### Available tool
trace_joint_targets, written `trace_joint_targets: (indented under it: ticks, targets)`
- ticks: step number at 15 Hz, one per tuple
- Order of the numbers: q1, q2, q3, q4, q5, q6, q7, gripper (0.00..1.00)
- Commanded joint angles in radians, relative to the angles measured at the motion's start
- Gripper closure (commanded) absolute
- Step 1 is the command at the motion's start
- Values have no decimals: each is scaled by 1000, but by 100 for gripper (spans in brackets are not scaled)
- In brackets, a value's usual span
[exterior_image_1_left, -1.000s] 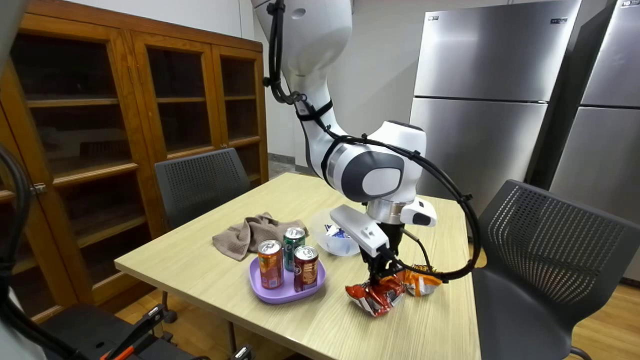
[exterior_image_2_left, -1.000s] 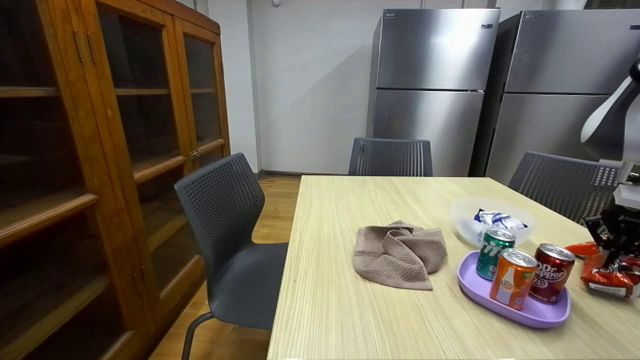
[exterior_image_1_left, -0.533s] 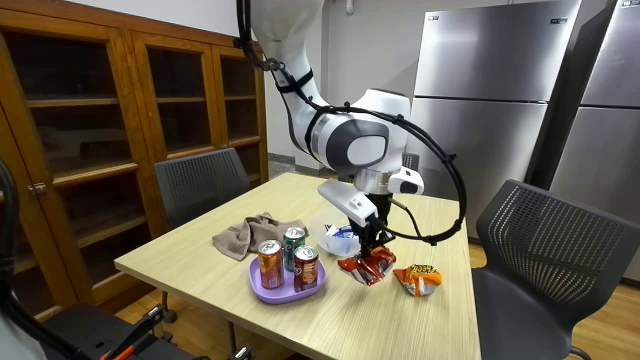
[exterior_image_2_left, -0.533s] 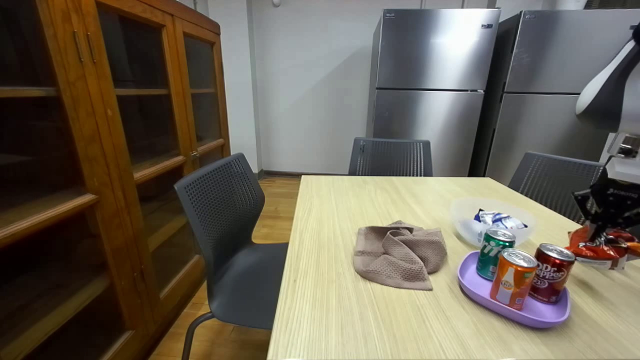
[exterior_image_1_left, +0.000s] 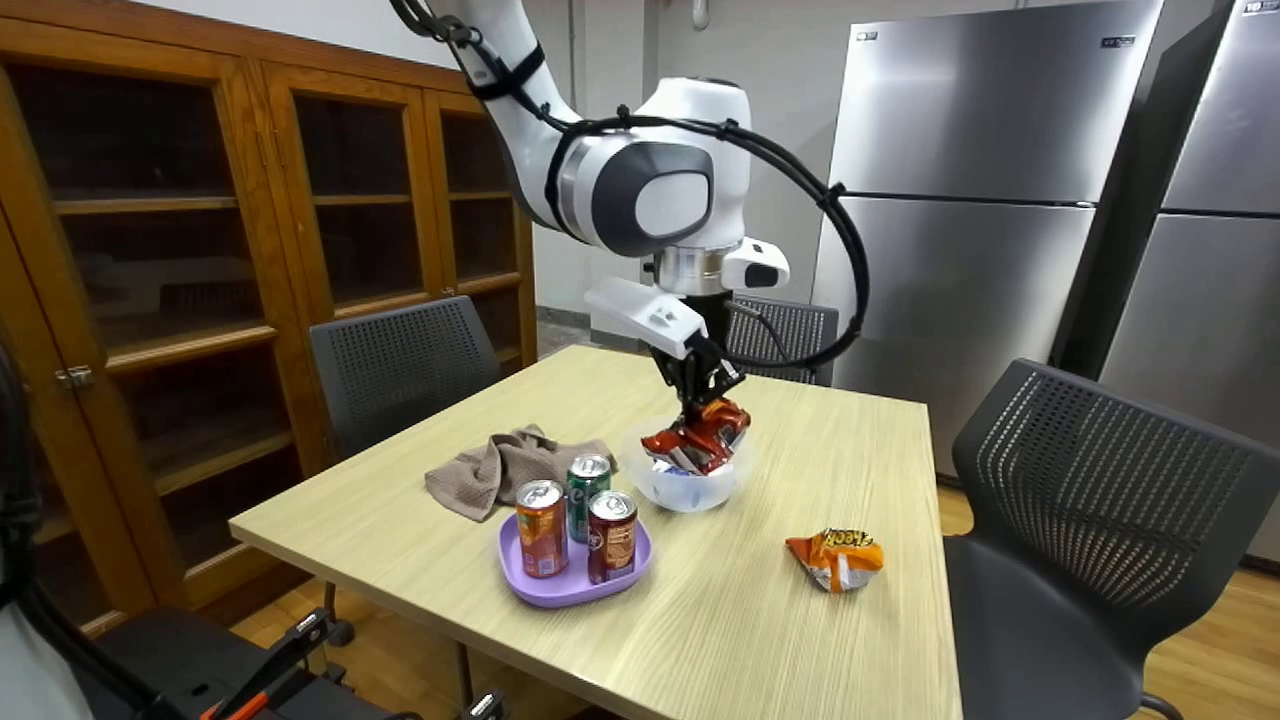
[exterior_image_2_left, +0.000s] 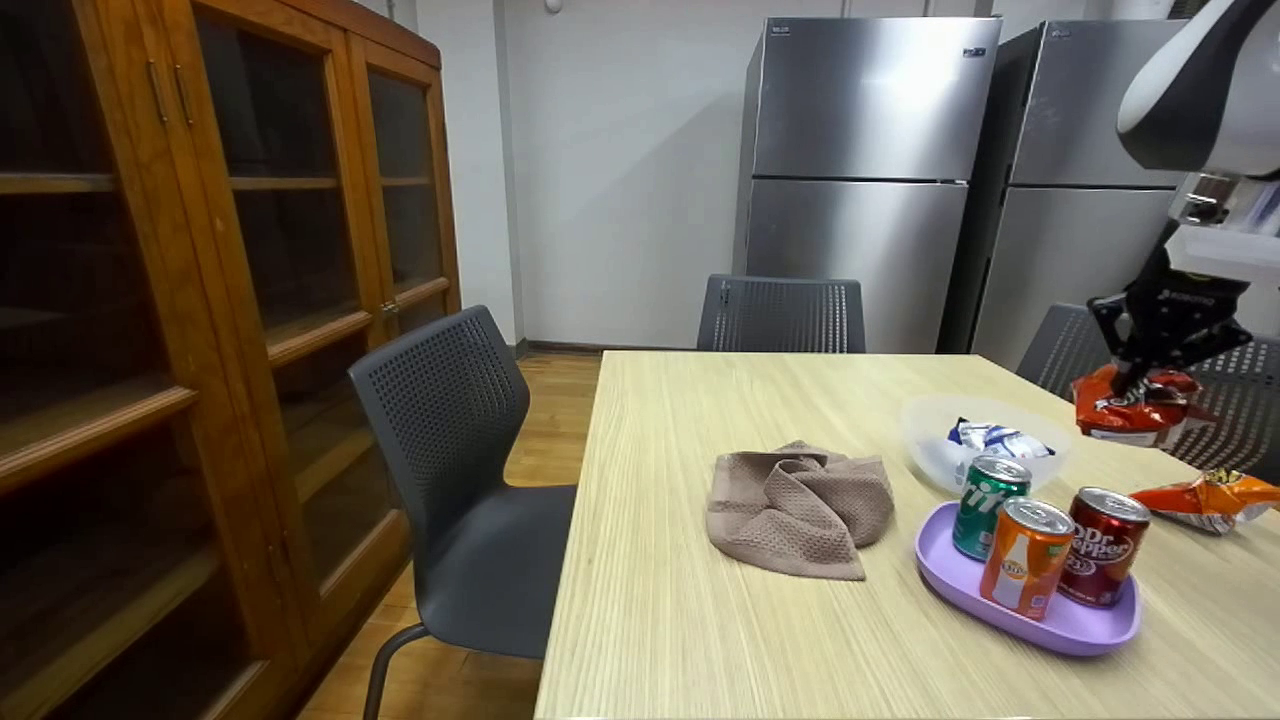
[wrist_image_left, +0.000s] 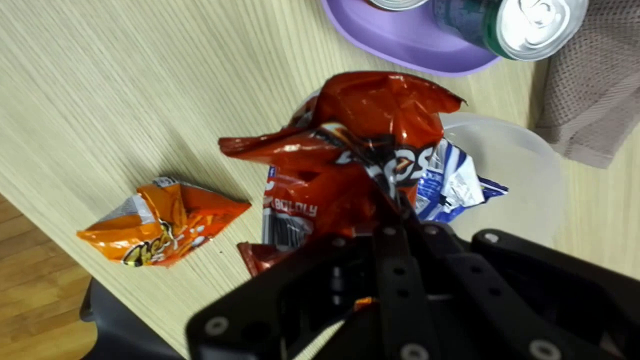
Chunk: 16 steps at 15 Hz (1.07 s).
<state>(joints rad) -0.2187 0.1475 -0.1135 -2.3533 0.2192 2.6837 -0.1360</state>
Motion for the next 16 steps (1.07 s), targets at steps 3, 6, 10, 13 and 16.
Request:
trace_joint_targets:
  ticks: [3,6,10,13,16]
  targets:
    - [80,-38,25,10,-16,16,44,100]
    - [114,12,48,51,-5,52,65,100]
    - [147,106,68,132,-10,99,137,100]
    - [159,180,67,203,-13,108,196,100]
    - [162,256,62,282,-15,93,239,100]
